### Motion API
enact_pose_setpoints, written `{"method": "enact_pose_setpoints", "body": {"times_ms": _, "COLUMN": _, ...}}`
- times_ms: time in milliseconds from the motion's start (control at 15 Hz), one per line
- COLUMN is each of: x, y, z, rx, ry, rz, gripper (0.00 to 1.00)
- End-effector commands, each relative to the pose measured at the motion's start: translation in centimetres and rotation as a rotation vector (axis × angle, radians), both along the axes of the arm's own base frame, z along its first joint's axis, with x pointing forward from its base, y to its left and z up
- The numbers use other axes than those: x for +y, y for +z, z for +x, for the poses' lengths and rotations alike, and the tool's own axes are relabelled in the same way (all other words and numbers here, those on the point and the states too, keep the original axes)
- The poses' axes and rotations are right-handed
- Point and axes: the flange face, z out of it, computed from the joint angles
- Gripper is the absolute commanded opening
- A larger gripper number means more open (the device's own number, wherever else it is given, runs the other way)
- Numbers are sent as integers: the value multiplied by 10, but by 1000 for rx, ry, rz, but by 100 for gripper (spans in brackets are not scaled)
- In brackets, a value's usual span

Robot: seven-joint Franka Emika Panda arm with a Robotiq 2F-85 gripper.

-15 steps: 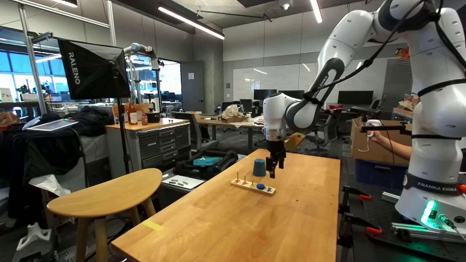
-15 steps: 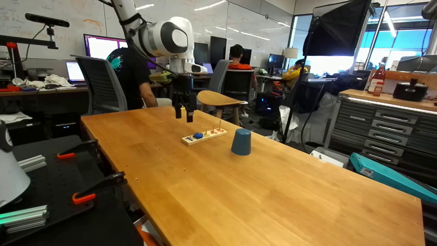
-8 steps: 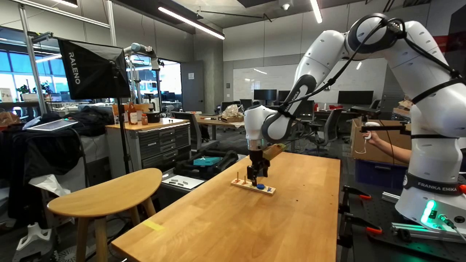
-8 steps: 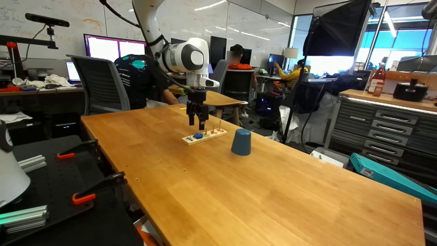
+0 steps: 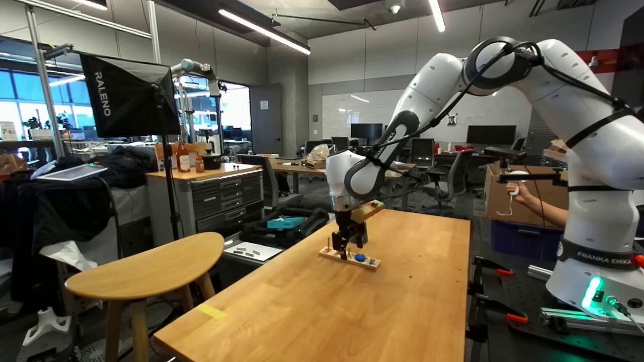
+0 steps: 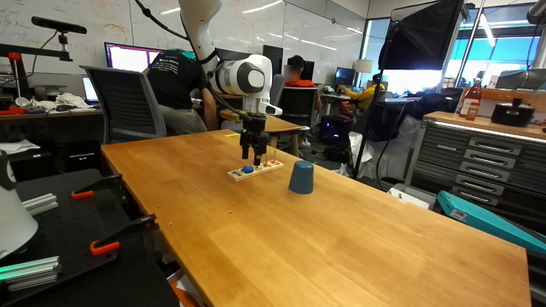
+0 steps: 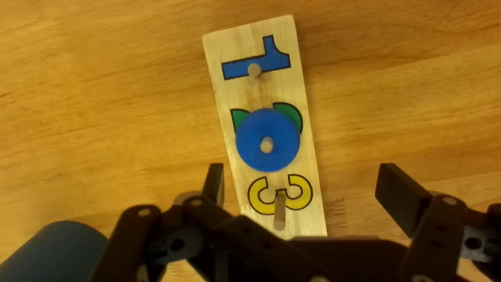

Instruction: Remove the blue ring from the wooden stand and place it on the table

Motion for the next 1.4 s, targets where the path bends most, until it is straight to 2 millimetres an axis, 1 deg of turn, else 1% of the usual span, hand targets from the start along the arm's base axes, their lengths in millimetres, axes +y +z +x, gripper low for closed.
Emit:
{"method": "enact_pose_setpoints", "body": {"times_ms": 0, "x": -3, "y": -4, "z": 16, "rx": 36, "ry": 7, "rz": 14, "gripper": 100}}
{"method": "enact_pose_setpoints", "body": {"times_ms": 333, "x": -5, "y": -2, "z": 16, "rx": 69, "ry": 11, "rz": 12, "gripper": 100}}
{"method": "enact_pose_setpoints", "body": {"times_ms": 400, "x": -5, "y": -5, "z": 5, "rx": 72, "ry": 15, "rz": 10, "gripper": 100}}
{"method": "enact_pose_setpoints", "body": {"times_ms": 467, "x": -5, "y": -6, "z": 1, "rx": 71, "ry": 20, "rz": 6, "gripper": 100}}
{"method": "enact_pose_setpoints", "body": {"times_ms": 667, "x": -8, "y": -11, "z": -9, "rx": 85, "ry": 33, "rz": 7, "gripper": 100}}
{"method": "enact_pose_setpoints", "body": {"times_ms": 933, "x": -7, "y": -15, "z": -16, "rx": 98, "ry": 42, "rz": 9, "gripper": 100}}
{"method": "enact_pose_setpoints", "body": {"times_ms": 1000, "x": -7, "y": -16, "z": -16, "rx": 93, "ry": 43, "rz": 9, "gripper": 75}}
{"method": "enact_pose_setpoints", "body": {"times_ms": 1067, "x": -7, "y": -16, "z": -17, "rx": 92, "ry": 43, "rz": 12, "gripper": 74}}
{"method": "enact_pose_setpoints", "body": {"times_ms": 1133, "x": -7, "y": -17, "z": -17, "rx": 88, "ry": 44, "rz": 13, "gripper": 68}}
{"method": "enact_pose_setpoints", "body": {"times_ms": 1200, "x": -7, "y": -17, "z": -17, "rx": 85, "ry": 46, "rz": 16, "gripper": 58}}
{"method": "enact_pose_setpoints", "body": {"times_ms": 1267, "x": -8, "y": -18, "z": -17, "rx": 83, "ry": 46, "rz": 18, "gripper": 51}}
{"method": "enact_pose_setpoints", "body": {"times_ms": 1333, "x": -8, "y": -16, "z": -17, "rx": 80, "ry": 45, "rz": 19, "gripper": 85}}
